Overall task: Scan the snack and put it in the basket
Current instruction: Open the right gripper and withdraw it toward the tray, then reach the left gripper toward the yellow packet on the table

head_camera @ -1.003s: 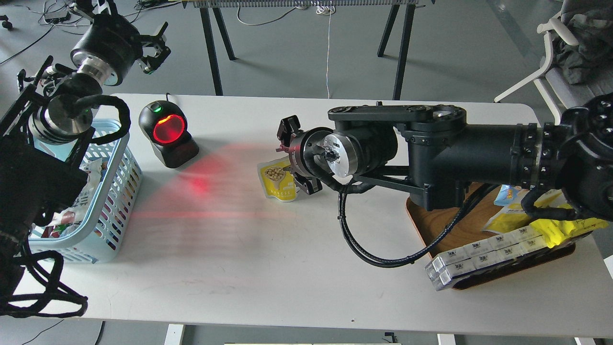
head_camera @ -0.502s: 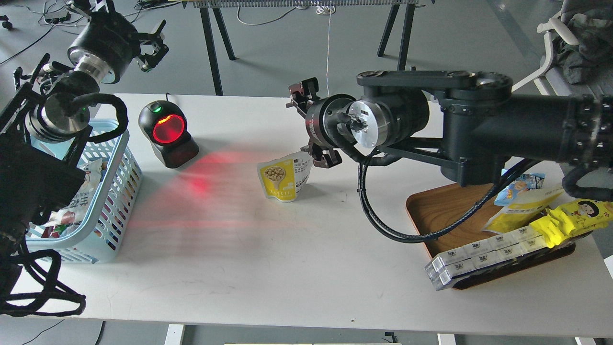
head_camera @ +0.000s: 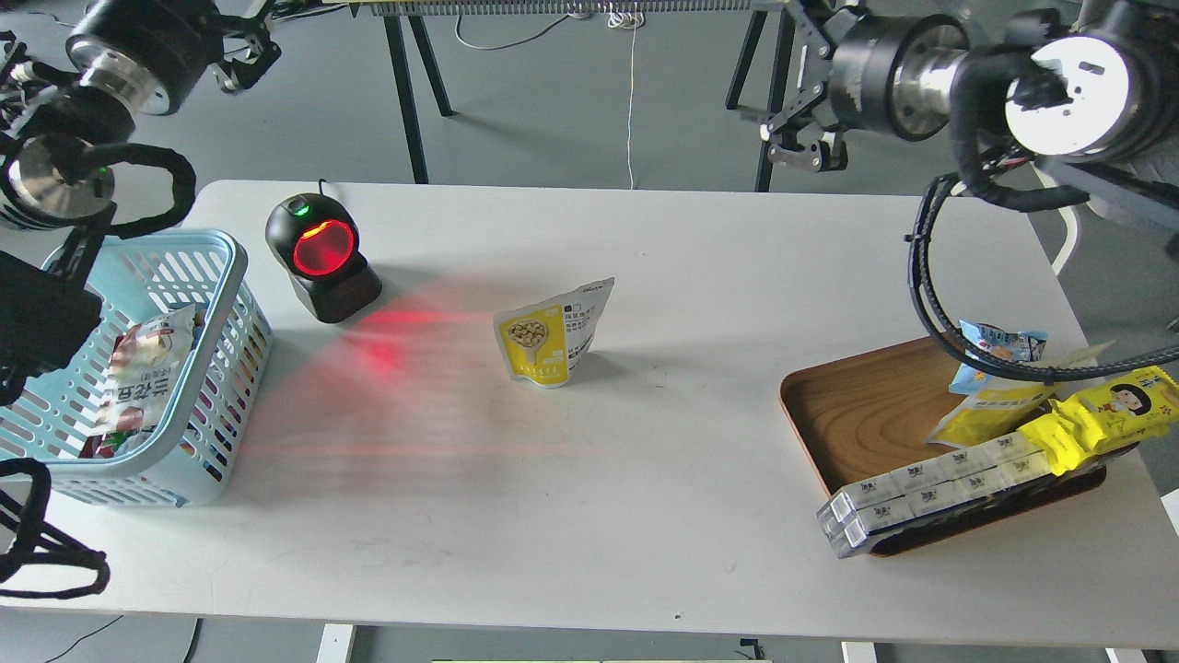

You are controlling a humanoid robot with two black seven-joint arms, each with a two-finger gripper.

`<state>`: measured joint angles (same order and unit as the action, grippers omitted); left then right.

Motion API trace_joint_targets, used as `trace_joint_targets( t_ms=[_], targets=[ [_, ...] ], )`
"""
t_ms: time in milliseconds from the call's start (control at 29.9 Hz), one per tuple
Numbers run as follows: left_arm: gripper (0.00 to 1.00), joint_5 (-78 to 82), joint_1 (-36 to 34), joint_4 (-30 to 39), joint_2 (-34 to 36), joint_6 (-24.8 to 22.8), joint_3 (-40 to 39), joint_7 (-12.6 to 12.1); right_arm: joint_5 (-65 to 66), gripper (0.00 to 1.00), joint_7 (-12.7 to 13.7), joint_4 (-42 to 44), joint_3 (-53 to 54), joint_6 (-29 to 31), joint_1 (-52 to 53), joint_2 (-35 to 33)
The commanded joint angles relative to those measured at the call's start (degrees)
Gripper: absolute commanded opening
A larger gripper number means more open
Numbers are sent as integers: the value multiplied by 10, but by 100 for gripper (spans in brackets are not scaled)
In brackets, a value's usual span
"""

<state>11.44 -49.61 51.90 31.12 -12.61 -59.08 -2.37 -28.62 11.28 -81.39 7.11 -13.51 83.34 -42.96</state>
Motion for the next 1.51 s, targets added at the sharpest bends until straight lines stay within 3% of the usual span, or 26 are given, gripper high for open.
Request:
trace_joint_targets(
  t_ms=[0, 167, 368, 535, 769, 903, 1003, 1070, 1204, 1472],
  targets=[
    [100, 5, -1, 52, 63, 6, 24, -2, 1, 88, -13, 17, 78, 51, -76, -46],
    [100, 10, -1, 137, 164, 7, 75, -16, 0, 88, -29, 84, 170, 134, -174, -75],
    [100, 37, -1, 231, 298, 7, 120, -10, -2, 88, -32, 187, 253, 226, -252, -70],
    [100, 121, 3, 318, 390, -5, 128, -8, -4, 90, -73, 264, 269, 297, -280, -42],
    [100, 137, 5, 397, 498, -12, 177, -7, -9, 91, -79, 317, 273, 321, -297, -4],
    [100, 209, 3, 409, 558, -80, 175, -7, -8, 92, -79, 322, 294, 321, -310, -3],
    [100, 265, -2, 409, 577, -137, 167, -4, -8, 92, -79, 324, 304, 321, -315, 3],
    [100, 292, -6, 410, 586, -148, 160, 9, -7, 92, -79, 326, 305, 318, -315, 6],
    [100, 407, -15, 422, 571, -152, 160, 14, -7, 94, -79, 352, 304, 317, -317, 10],
    [100, 639, -15, 483, 470, -153, 169, 18, -6, 95, -77, 369, 303, 317, -334, 19]
  ],
)
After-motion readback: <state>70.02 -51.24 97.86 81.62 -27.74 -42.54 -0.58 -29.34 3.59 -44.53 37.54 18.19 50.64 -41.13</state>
